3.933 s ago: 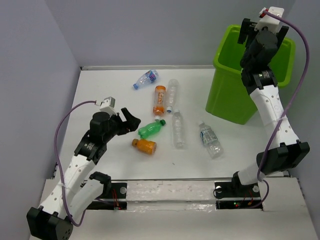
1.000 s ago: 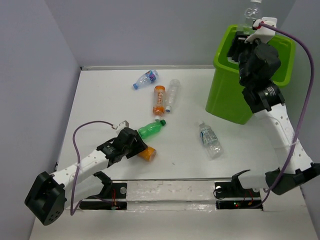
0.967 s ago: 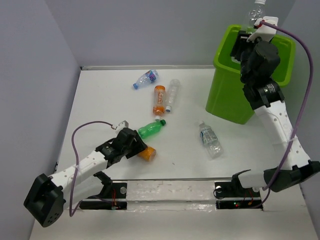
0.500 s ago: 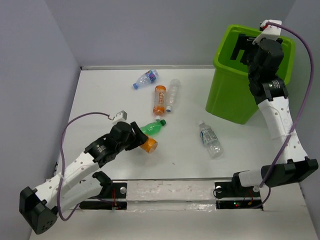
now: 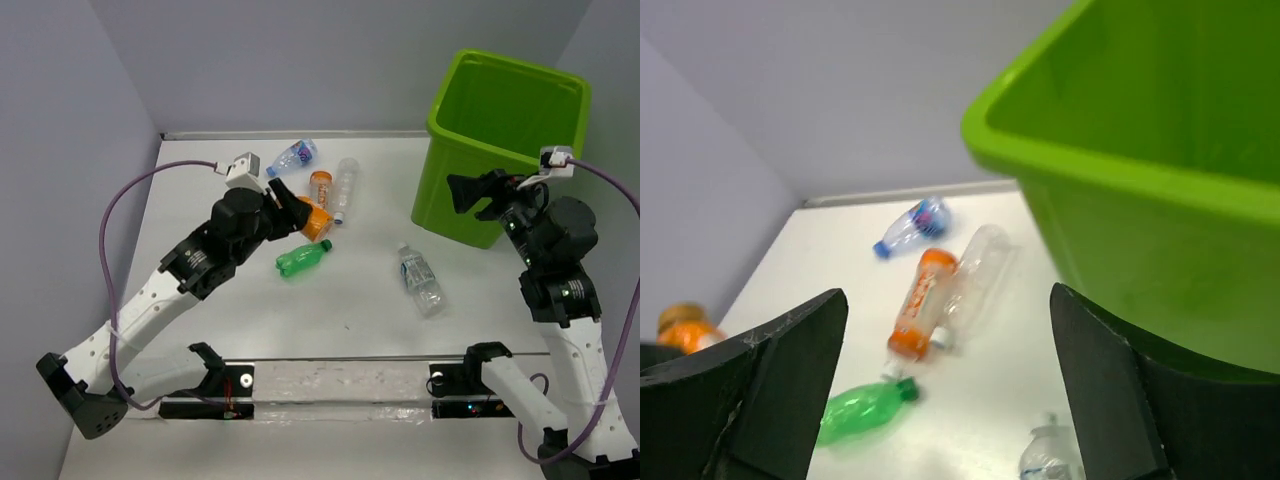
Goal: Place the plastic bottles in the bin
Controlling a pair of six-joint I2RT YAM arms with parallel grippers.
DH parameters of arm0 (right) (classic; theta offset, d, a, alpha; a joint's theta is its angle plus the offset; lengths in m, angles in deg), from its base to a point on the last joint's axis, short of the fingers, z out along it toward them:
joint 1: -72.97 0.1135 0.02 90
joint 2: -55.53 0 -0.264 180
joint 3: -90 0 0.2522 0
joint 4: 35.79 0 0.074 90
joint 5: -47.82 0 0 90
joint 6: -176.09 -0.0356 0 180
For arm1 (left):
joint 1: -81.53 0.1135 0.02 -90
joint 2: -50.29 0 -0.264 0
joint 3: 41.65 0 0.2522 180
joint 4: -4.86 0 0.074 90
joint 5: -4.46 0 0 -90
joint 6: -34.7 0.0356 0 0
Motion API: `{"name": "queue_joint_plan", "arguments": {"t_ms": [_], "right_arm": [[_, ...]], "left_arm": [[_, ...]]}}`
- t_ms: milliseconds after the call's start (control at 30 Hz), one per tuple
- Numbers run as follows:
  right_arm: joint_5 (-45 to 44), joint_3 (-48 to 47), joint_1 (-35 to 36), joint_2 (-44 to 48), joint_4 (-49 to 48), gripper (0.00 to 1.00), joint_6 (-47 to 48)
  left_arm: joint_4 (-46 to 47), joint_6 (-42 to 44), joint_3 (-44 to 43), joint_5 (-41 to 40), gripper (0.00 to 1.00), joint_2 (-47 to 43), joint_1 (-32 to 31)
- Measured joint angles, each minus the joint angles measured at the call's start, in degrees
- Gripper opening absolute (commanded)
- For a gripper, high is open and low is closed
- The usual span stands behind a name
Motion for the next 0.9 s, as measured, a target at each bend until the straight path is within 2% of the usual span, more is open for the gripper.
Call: {"name": "queue_joint_plan", "arguments": {"t_ms": [67,300,567,900], "right_arm": [[3.6,5.7,0.0,2.9,-0.3,0.80,-2.4],[11.3,17.4,0.0,10.3,4.0,0.79,-6.0],[14.8,24.3,0.0,15.4,4.8,0.79,-7.2],[16.0,26.9,0.0,16.2,6.8,0.79,-7.2]], "left_arm": [[1.3,1.8,-4.2,0.0,0.17,3.6,0.0],[8.7,6.9,-20.8,0.0,0.17,16.9,-0.7],[12.5,11.5,-39.5,-0.6,0.17,29.6,-2.8],[14.3,15.1,-56.2,-1.4,0.17,40.9,-4.4]]}}
